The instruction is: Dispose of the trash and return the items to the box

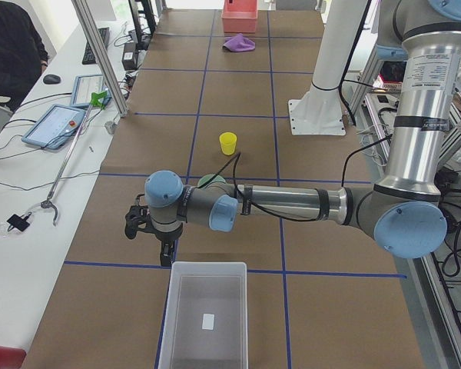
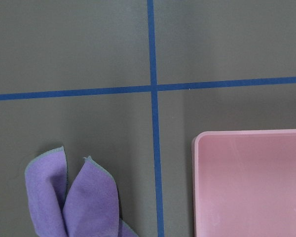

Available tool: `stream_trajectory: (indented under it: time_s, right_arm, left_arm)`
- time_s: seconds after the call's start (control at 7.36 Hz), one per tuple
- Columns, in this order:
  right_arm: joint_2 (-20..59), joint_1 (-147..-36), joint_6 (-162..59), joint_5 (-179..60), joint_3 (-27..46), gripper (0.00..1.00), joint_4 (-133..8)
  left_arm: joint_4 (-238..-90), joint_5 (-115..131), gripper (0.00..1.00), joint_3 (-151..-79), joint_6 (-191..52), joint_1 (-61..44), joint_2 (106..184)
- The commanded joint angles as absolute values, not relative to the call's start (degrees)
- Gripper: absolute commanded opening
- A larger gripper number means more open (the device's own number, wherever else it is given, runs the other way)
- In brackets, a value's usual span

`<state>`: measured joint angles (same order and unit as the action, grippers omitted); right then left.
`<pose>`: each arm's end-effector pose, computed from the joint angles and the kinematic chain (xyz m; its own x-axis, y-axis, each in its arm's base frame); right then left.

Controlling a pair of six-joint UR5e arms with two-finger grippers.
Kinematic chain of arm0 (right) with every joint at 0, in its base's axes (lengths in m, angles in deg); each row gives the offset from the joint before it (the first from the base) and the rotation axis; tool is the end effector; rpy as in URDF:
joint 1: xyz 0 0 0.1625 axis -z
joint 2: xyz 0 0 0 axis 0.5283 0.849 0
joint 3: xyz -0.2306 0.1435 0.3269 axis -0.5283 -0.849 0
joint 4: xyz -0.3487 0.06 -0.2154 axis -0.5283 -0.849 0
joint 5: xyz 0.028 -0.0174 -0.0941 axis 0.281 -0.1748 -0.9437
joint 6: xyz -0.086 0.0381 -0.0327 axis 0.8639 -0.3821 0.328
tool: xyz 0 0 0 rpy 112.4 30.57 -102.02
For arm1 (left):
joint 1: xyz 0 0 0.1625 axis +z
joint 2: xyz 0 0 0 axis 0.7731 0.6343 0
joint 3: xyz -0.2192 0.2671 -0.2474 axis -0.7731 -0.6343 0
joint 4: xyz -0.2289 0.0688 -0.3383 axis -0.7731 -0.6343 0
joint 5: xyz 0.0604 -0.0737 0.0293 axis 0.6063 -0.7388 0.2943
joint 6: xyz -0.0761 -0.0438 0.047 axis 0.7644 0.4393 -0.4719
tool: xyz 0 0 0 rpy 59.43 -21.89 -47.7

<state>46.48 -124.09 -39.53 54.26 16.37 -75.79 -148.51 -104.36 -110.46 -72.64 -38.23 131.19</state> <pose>0.0778 -0.4426 0.6249 0.6825 0.0578 0.7286 -0.0898 0.9959 0.0051 -0.0534 -0.5478 0.6188 0.7055 -0.0326 -0.7080 0.1280 0.9884 0.0821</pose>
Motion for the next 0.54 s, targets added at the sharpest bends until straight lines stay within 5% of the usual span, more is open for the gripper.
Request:
stream_trajectory:
  time_s: [0.0, 0.41]
  right_arm:
    - [46.31, -124.09, -39.53, 54.08, 16.43, 1.00, -75.76]
    - [46.31, -124.09, -39.53, 54.26, 16.43, 1.00, -75.76]
  left_arm:
    - [-148.67, -104.36, 0.98, -110.66, -72.79, -38.23, 131.23]
    - [-153.04, -104.71, 0.98, -110.66, -74.98, -38.23, 129.58]
